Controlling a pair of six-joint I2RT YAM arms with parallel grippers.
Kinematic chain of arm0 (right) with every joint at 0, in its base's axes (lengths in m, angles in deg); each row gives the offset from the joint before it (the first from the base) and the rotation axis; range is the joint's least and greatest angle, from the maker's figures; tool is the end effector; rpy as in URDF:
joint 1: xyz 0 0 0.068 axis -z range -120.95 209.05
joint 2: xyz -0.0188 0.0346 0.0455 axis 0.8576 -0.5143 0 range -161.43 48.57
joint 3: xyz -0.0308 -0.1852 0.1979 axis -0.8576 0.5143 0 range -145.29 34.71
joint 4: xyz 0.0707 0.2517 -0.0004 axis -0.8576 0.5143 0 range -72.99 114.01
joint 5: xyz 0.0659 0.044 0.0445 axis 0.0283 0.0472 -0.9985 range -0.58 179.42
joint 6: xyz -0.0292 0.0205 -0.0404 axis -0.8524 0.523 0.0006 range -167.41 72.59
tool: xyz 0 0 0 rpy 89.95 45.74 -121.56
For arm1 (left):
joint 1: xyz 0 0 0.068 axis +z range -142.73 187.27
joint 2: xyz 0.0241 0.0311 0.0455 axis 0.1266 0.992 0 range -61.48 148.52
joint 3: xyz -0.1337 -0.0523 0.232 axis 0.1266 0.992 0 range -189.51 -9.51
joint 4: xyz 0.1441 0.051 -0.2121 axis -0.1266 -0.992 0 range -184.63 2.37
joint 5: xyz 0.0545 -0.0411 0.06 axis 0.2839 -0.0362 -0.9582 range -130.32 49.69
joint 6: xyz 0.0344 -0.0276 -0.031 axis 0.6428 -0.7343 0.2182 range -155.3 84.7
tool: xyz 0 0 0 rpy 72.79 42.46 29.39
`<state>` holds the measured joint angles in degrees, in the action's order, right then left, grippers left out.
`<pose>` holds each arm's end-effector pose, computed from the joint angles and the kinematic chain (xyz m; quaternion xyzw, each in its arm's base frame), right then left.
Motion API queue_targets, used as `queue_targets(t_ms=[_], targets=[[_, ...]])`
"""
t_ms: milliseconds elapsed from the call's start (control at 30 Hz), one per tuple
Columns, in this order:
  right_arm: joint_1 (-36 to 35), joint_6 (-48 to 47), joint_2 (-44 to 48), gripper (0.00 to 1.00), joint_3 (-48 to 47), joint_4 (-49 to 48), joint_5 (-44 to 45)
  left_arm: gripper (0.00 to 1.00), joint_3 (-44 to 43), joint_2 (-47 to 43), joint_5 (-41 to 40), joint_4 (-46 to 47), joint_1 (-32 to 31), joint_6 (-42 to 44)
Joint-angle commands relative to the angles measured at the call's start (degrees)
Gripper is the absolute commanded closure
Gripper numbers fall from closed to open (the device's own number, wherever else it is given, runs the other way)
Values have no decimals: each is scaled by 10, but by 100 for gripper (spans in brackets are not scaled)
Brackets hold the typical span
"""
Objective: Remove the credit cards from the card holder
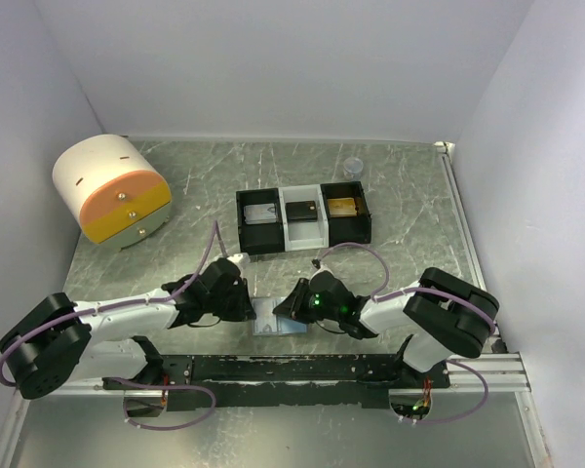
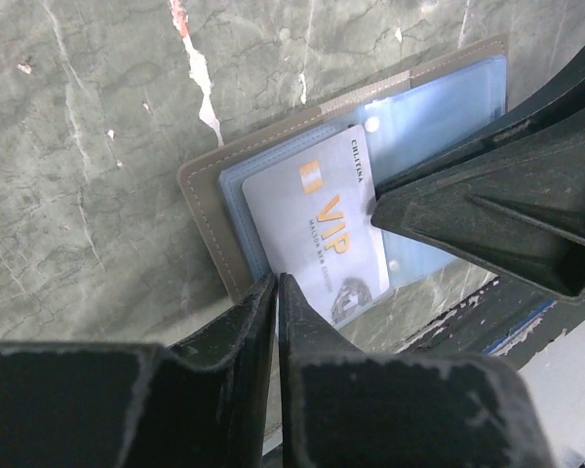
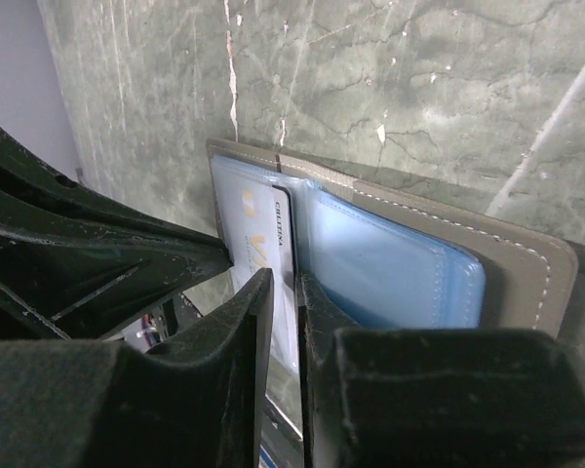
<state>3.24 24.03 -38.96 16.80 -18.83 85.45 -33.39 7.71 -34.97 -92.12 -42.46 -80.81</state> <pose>0.1335 0.2009 0.1076 0.1037 0.8755 0.4355 0.1818 0.1344 -0.1637 0.1448 0.0505 0.9369 -0.2830 0.1990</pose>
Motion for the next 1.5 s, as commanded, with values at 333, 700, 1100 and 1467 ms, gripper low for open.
queue_targets(t_ms=[333, 700, 1100, 1467], targets=[[7, -19, -22, 97, 7, -53, -47, 84, 7, 16, -27, -21, -16, 2], [8, -55, -29, 89, -19, -49, -82, 84, -7, 25, -37, -37, -21, 5], [8, -58, 47, 100, -1, 28, -10, 84, -15, 21, -44, -50, -24, 6], [8, -60, 64, 100, 0, 69, 9, 83, -22, 31, -40, -48, -27, 8]])
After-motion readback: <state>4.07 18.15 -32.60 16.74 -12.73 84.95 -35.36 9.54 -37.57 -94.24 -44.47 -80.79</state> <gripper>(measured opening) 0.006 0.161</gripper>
